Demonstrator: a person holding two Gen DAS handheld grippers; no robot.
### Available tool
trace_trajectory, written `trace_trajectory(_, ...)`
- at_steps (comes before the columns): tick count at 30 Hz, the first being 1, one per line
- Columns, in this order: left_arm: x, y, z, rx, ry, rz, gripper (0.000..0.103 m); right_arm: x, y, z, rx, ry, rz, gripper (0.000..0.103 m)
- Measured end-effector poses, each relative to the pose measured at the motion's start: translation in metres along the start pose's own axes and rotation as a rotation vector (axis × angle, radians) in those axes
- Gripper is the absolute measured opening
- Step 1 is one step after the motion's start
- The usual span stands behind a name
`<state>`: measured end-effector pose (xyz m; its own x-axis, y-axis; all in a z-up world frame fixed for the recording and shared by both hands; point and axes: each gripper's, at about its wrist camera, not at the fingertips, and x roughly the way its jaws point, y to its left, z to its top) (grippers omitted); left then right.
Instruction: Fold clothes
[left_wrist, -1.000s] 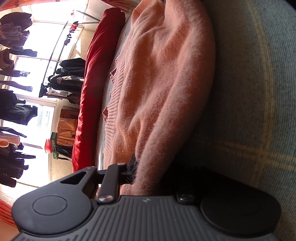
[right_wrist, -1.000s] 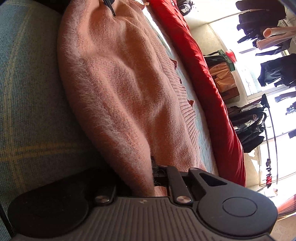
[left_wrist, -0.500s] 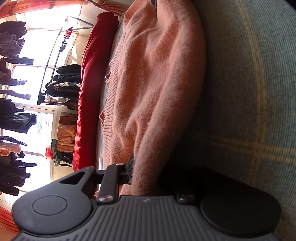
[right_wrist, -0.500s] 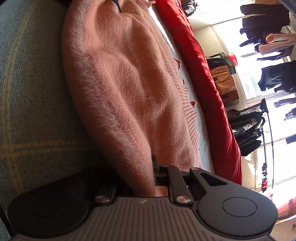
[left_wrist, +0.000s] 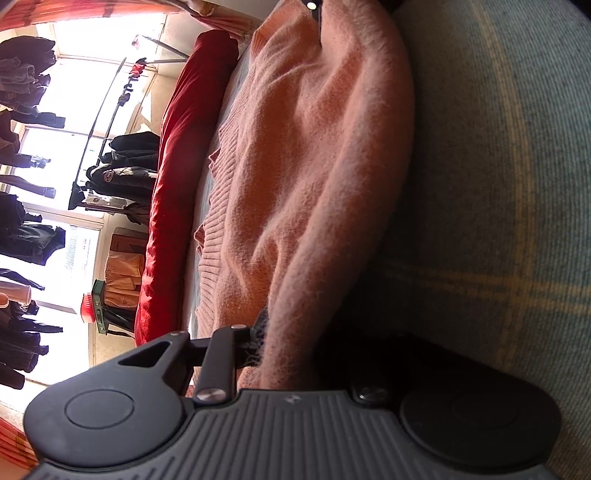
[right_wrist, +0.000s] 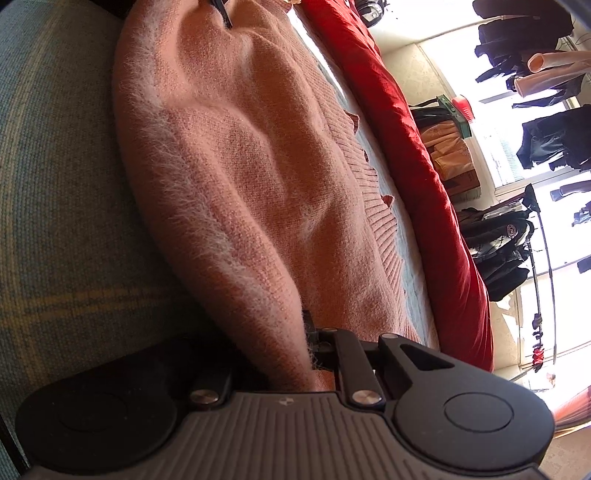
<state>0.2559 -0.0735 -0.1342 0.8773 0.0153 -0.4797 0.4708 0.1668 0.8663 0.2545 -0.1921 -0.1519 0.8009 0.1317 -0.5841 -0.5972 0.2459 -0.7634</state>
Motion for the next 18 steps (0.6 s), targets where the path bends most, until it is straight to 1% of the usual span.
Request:
trace_trajectory(6, -0.001, -0.003, 0.002, 0.008, 0.012, 0.012, 0.015, 0.000, -0.002, -0.002, 0.001, -0.012, -0.001, 0.015)
trace_trajectory(12, -0.007, -0.002, 0.002, -0.006, 0.009, 0.032, 0.016, 0.000, -0.003, -0.002, -0.003, -0.021, -0.032, 0.013)
trace_trajectory(15, -0.011, 0.003, 0.001, -0.025, 0.003, 0.039, 0.018, -0.002, -0.010, 0.001, -0.001, -0.010, -0.014, 0.013)
trace_trajectory(18, -0.016, 0.007, 0.000, -0.022, -0.012, 0.072, 0.018, -0.005, -0.016, 0.005, -0.013, 0.003, -0.005, 0.013)
